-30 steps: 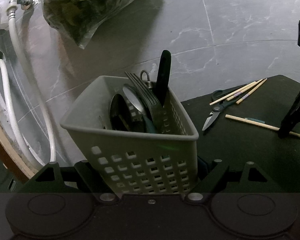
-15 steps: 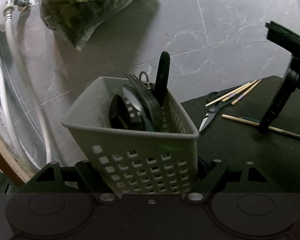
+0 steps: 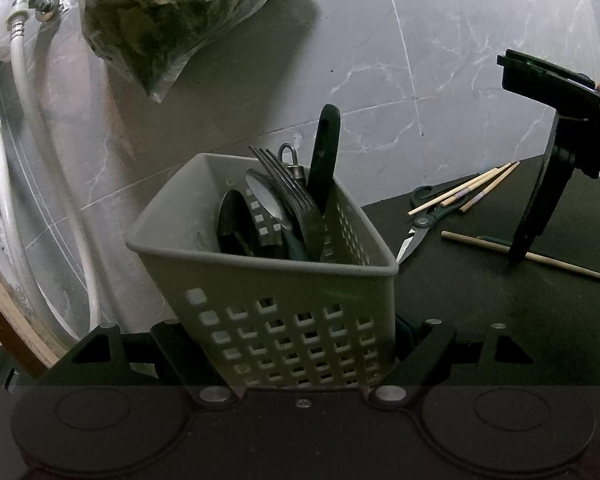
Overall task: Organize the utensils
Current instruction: 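Lift the wooden chopstick and teal tool over the basket with the right tool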
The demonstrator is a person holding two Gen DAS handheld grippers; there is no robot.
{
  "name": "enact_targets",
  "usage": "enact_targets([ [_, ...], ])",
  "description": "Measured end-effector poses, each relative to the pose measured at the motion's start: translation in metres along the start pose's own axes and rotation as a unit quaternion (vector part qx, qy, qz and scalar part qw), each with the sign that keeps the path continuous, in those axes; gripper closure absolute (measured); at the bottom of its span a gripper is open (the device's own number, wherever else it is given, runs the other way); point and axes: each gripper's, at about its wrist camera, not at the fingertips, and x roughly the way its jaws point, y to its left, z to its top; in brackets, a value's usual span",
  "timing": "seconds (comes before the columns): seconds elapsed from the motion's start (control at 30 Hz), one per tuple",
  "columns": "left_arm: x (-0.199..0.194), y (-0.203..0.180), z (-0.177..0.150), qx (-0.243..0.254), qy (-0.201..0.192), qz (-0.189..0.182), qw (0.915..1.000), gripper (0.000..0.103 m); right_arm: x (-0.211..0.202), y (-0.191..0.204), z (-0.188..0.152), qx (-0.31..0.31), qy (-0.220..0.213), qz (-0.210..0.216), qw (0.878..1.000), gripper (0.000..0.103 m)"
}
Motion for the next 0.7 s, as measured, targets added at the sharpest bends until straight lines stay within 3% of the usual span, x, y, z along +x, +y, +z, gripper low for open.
enact_targets([
  [0.3,0.000,0.001,-0.001,-0.001,0.000,-0.001,1.0000,0.020,0.000,0.001,0.000,0.015,-0.003,-0.003,1.000,0.089],
  [0.7,0.000,0.001,0.000,0.004,0.000,-0.002,1.0000,0.020,-0.011,-0.011,-0.032,0.080,-0.078,0.037,0.993,0.089],
])
